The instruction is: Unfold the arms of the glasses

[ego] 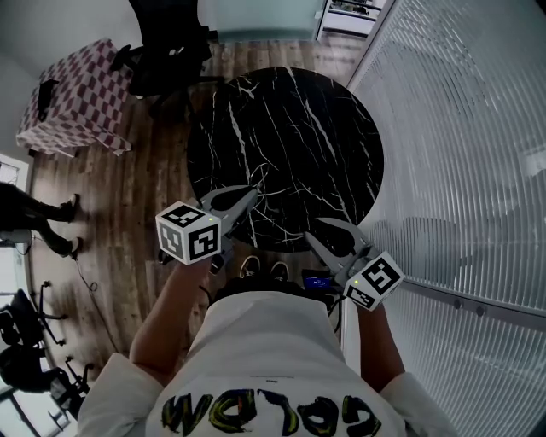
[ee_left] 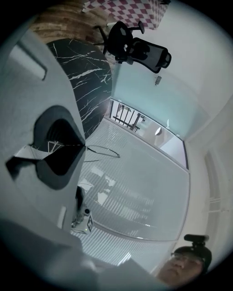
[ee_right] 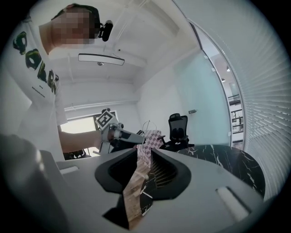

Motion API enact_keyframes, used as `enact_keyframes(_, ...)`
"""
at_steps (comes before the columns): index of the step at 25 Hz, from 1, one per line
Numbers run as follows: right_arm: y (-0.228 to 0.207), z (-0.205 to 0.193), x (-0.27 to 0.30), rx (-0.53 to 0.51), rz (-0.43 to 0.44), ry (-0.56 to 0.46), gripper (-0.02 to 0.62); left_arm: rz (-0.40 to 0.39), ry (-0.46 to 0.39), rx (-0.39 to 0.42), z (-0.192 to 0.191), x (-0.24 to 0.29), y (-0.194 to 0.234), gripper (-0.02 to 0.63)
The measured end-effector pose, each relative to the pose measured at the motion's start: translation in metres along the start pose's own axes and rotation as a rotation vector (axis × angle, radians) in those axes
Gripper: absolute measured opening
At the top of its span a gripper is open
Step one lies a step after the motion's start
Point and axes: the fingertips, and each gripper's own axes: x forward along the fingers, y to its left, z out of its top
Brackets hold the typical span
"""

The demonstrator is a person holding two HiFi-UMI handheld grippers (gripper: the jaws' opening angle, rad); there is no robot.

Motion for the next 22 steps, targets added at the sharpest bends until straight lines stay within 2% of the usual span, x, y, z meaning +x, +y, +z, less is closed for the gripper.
enact_keyframes(1, -0.002, 0.004, -0.001, 0.005, -0.003, -0.010, 0.109, 0.002, 0.012, 0.015, -0.003, 0.001, -0.001, 0.008)
enact_keyframes(4, -0.005, 0.021, -0.004, 0.019, -0.007, -0.054, 0.130, 0.006, 0.041, 0.054, -0.010, 0.003, -0.005, 0.008)
enact_keyframes(8, -0.001, 0.040, 0.002, -0.040, -0.002, -0.057, 0.129, 0.003, 0.062, 0.080, -0.015, 0.007, -0.011, 0.008)
enact_keyframes(12, 0.007, 0.024, 0.028, -0.116, 0.055, 0.039, 0.127, -0.026, 0.072, 0.089, -0.018, 0.012, -0.022, 0.008)
enact_keyframes(16, 0.013, -0.001, 0.047, -0.123, 0.122, 0.147, 0.127, -0.058, 0.082, 0.096, -0.018, 0.014, -0.034, 0.008)
enact_keyframes(22, 0.015, -0.029, 0.059, -0.151, 0.155, 0.262, 0.102, -0.061, 0.082, 0.108, -0.017, 0.017, -0.038, 0.008)
